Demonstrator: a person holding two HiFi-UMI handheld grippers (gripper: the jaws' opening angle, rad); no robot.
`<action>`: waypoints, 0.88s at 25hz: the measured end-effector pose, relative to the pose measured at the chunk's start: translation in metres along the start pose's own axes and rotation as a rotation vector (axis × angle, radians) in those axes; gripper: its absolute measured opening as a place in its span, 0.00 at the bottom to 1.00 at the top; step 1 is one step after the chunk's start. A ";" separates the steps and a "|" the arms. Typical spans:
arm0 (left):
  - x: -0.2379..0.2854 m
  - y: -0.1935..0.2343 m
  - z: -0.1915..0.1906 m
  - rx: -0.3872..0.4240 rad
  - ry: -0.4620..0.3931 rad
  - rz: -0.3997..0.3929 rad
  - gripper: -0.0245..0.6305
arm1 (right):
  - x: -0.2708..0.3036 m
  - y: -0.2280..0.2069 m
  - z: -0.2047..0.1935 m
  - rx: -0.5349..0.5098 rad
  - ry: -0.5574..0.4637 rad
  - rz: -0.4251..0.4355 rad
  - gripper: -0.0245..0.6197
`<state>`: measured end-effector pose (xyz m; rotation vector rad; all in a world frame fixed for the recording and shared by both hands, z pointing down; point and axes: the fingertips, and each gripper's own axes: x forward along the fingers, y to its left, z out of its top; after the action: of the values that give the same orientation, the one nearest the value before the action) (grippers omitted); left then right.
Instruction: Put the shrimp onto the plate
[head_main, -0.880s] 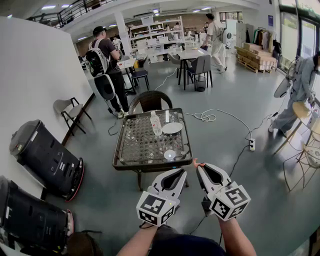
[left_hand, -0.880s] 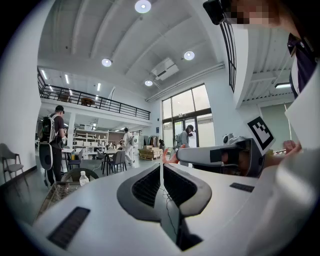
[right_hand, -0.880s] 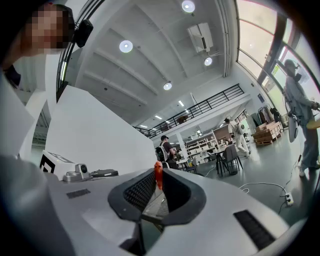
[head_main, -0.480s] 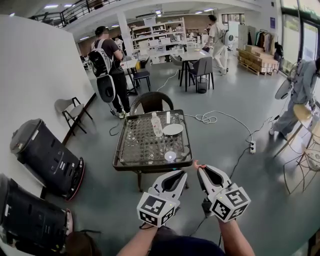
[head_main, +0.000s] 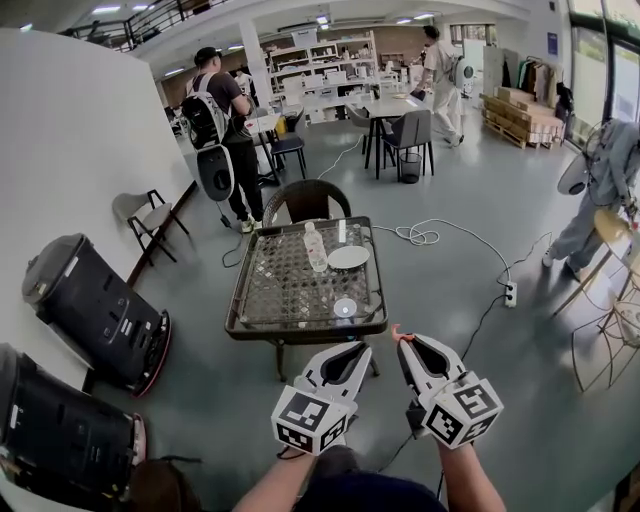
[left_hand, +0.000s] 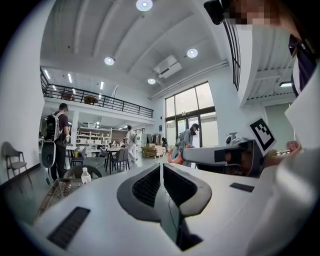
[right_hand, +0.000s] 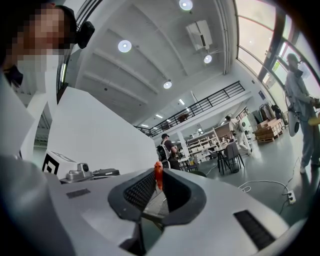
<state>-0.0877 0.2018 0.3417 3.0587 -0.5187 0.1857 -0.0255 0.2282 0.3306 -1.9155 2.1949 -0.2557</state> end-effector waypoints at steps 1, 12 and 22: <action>0.002 0.001 -0.001 -0.002 0.005 0.000 0.08 | 0.002 -0.002 -0.002 0.006 0.003 0.001 0.11; 0.034 0.031 -0.015 -0.037 0.026 -0.018 0.08 | 0.033 -0.030 -0.013 0.013 0.050 -0.016 0.11; 0.095 0.100 -0.020 -0.085 0.033 -0.047 0.08 | 0.105 -0.074 -0.017 0.005 0.117 -0.047 0.11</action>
<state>-0.0338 0.0775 0.3749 2.9764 -0.4406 0.2061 0.0266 0.1141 0.3620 -1.9990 2.2207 -0.3895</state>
